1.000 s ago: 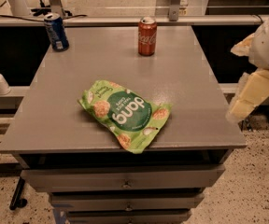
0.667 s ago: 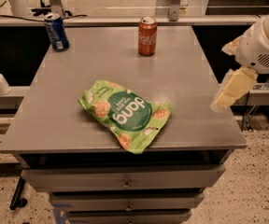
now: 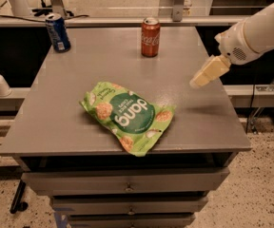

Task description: Move coke can near pepsi can

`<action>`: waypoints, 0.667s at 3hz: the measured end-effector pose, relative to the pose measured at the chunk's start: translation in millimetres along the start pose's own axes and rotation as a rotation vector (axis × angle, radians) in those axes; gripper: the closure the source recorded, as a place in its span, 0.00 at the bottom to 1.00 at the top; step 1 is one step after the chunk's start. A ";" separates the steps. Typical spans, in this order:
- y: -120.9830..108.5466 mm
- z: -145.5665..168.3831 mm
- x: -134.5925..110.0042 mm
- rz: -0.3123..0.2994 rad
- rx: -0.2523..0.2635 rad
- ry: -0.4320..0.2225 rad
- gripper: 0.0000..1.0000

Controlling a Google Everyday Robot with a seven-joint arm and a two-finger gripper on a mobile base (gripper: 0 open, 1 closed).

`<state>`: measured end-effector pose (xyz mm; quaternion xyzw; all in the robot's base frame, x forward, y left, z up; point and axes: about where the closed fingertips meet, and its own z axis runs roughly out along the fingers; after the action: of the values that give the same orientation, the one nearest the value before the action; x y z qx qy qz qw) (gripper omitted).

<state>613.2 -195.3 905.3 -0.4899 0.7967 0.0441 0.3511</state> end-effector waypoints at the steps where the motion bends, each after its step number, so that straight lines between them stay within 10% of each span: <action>1: -32.3 29.4 -31.0 0.063 0.074 -0.147 0.00; 2: -32.3 29.4 -31.0 0.063 0.074 -0.147 0.00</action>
Offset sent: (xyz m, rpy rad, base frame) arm 0.0382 0.0159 0.0020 0.1076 -0.0716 -0.0365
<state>663.0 -176.6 910.8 -0.4468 0.7847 0.0616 0.4251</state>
